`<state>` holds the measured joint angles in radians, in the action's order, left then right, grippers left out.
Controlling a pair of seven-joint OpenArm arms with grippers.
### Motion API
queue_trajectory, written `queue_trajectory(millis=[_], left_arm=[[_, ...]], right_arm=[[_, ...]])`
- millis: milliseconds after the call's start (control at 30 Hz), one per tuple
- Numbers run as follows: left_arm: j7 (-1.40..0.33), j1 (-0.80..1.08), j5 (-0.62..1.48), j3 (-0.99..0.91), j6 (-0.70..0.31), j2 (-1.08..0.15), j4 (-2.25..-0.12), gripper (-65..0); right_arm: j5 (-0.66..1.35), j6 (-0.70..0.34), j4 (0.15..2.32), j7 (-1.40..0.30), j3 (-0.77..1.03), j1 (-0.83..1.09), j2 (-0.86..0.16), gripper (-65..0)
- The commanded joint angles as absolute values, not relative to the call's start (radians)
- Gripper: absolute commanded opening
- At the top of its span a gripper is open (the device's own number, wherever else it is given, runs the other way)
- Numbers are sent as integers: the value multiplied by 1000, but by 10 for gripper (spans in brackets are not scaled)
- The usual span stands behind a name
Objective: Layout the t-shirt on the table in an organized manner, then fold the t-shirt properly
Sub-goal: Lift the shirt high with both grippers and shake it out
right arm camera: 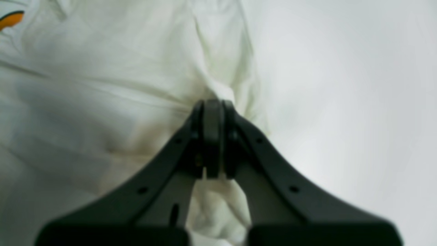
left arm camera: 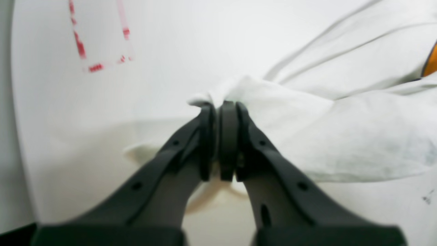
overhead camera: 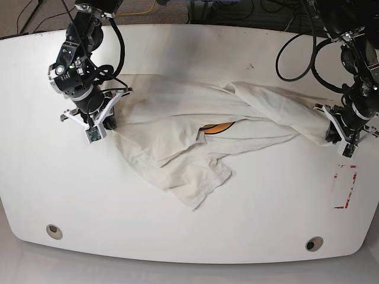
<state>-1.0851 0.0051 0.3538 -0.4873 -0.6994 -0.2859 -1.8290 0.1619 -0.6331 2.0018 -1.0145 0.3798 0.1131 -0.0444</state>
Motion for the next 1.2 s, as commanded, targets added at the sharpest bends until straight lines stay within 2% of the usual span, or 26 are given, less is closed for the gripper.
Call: queue_trajectory(millis=[0, 400, 633, 900, 1167], left_arm=[[-1082, -16, 364, -499, -698, -302, -1885, -650], [-1303, -191, 444, -628, -698, -300, -1937, -650], [-1385, -361, 464, -648, -698, -300, -1936, -650], [-1396, -624, 467, -639, -698, -298, -1931, -650], [-1396, -915, 469, -578, -698, -297, -1825, -650]], right_arm=[[165, -631, 2018, -993, 383, 79, -64, -650], [163, -625, 2014, -1000, 378, -50, -94, -650], [162, -625, 1966, -1010, 378, -200, -139, -650], [163, -628, 1886, -1049, 375, -456, -196, -650], [163, -627, 1771, -1055, 260, -765, -286, -650]])
